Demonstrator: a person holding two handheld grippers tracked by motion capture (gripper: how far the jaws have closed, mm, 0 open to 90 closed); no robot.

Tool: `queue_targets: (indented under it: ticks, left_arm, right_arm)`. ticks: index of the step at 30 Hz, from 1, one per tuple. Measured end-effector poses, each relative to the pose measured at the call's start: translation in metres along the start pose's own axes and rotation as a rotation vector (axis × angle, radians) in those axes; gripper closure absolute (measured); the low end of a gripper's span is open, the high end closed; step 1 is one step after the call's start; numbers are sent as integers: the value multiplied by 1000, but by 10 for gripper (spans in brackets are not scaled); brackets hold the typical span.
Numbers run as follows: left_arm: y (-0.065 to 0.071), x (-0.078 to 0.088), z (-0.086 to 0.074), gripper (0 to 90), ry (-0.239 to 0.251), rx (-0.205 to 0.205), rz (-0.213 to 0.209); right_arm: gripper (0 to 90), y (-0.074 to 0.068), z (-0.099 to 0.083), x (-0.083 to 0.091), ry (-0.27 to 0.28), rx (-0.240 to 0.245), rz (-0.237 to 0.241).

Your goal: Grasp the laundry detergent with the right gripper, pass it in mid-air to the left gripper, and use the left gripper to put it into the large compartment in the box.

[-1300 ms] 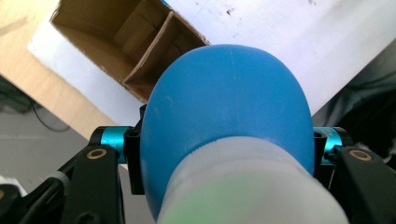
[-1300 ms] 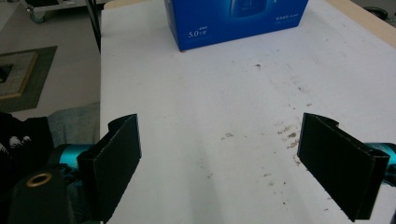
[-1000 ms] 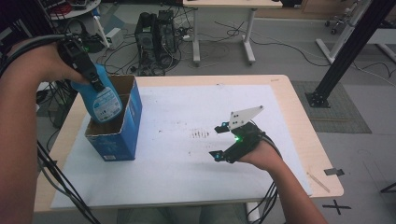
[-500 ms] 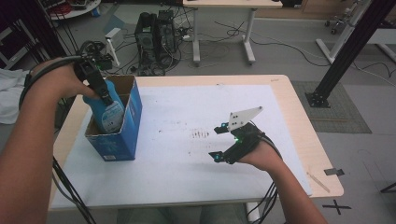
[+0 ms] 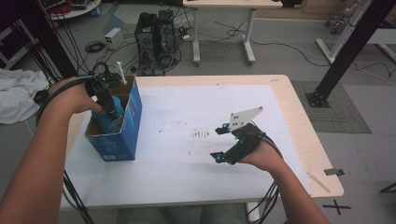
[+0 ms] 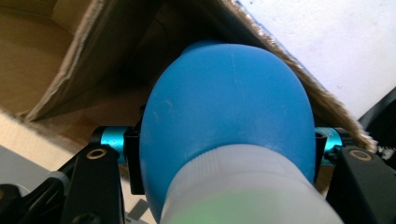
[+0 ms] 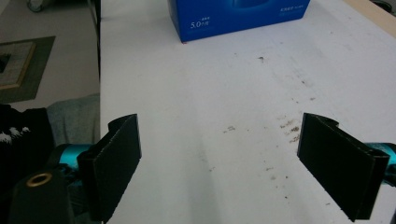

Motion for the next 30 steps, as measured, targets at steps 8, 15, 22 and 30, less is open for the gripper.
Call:
queue_targets:
  ticks: [8, 15, 22, 30]
  left_arm:
    - [-3, -18, -4, 390, -13, -37, -4]
    - [-5, -31, -8, 389, -18, -43, -11]
    - [-4, -33, -8, 389, -11, -53, -8]
    - [-4, -34, -9, 361, -28, -41, 7]
  right_arm:
    - [127, 1, -2, 1, -10, -5, -3]
    - [127, -1, -2, 0, -19, -4, 0]
    - [127, -1, -3, -1, -21, -3, -4]
    - [127, -1, -3, -2, -18, -4, -4]
Point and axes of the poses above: each handheld gripper's, and its own axes: x roughly backward along the jaws, z roughly out of its top, y roughly to its right, the point moved 8 cm from there along -x, roughly forward along the jaws, and after that the axes turned 11 degrees about y, right-handed, at the moved point
